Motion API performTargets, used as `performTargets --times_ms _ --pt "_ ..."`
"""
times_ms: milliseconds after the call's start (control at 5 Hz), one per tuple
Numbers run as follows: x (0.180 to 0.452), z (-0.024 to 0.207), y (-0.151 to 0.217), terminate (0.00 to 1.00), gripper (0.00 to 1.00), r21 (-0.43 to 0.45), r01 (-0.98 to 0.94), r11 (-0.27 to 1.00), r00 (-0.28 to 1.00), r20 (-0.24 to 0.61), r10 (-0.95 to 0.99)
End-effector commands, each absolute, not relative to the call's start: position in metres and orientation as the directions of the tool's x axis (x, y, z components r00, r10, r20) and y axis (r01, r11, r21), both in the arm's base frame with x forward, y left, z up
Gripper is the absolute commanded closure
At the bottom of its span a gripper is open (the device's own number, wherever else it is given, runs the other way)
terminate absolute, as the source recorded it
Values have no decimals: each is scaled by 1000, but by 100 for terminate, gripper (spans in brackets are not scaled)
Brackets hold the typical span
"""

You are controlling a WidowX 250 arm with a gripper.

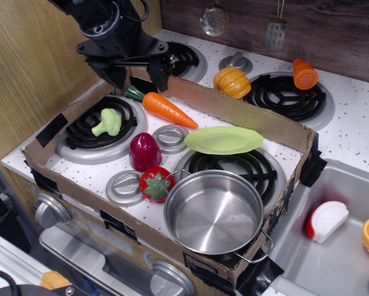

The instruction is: Put broccoli in pot

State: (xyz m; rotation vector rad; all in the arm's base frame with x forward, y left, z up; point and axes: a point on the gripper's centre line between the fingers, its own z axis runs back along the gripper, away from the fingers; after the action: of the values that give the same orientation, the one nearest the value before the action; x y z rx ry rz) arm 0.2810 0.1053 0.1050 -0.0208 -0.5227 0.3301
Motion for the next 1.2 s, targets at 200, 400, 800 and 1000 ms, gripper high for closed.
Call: performTargets --times_ms 200,400,800,1000 --pt "278 101 137 0 0 -90 -459 884 754 487 441" --pt "282 84 142 0 0 -157 -523 837 707 469 530" --pt "284 70 148 0 0 -159 -631 759 645 436 628" --pt "283 68 154 0 0 -144 -648 748 633 443 635"
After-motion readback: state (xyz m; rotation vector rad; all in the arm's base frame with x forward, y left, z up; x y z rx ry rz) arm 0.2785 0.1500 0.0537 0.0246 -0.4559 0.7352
